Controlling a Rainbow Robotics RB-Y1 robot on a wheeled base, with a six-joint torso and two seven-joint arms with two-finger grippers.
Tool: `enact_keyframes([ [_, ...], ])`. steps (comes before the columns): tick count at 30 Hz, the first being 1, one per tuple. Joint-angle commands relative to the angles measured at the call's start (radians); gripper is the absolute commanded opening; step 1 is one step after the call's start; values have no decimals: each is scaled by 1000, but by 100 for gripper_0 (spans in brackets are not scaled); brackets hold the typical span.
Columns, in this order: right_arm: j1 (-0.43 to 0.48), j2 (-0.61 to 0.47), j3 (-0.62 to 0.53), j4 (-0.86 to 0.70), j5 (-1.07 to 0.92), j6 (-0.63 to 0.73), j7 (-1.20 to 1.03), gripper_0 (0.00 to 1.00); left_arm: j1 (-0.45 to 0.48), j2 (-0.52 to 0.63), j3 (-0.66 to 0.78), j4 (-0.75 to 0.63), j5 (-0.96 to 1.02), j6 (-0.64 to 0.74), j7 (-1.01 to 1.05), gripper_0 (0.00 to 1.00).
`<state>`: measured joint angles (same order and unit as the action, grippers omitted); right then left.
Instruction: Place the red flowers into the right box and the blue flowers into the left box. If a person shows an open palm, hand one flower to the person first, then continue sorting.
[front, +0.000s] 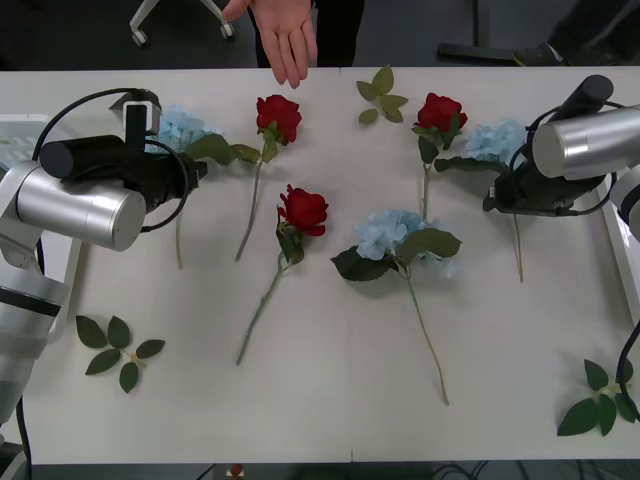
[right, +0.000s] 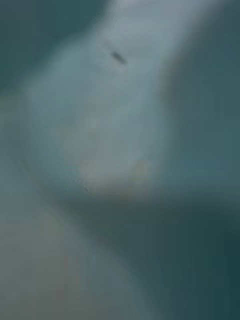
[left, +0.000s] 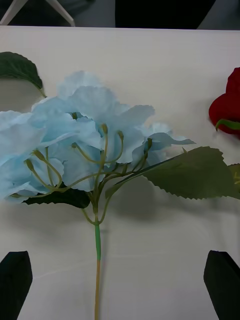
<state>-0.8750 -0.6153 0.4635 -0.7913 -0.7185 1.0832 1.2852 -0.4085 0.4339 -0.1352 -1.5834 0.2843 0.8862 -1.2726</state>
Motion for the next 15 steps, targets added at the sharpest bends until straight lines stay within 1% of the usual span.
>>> enact_keyframes([
  [1, -28, 11, 1, 3, 17, -8, -1, 100, -1, 16, 17, -21, 3, 0, 4, 100],
  [7, -28, 20, 1, 4, 24, -16, -3, 100, -3, 16, 17, -21, 4, 0, 4, 100],
  [8, -28, 22, 0, 7, 27, -16, -4, 49, -3, 16, 17, -21, 4, -1, 4, 100],
  [9, -28, 23, 0, 9, 27, -17, -4, 39, -3, 16, 17, -21, 4, 0, 4, 100],
  [10, -30, 23, 0, 11, 27, -16, -6, 25, -1, 16, 17, -21, 4, 0, 4, 100],
  [12, -28, 23, 0, 11, 25, -16, -6, 7, -1, 16, 17, -20, 4, 0, 4, 100],
  [13, -28, 23, 1, 11, 24, -16, -6, 0, -3, 16, 17, -21, 6, 0, 4, 100],
  [15, -28, 23, 1, 11, 24, -16, -6, 0, -1, 16, 17, -21, 6, 0, 4, 100],
])
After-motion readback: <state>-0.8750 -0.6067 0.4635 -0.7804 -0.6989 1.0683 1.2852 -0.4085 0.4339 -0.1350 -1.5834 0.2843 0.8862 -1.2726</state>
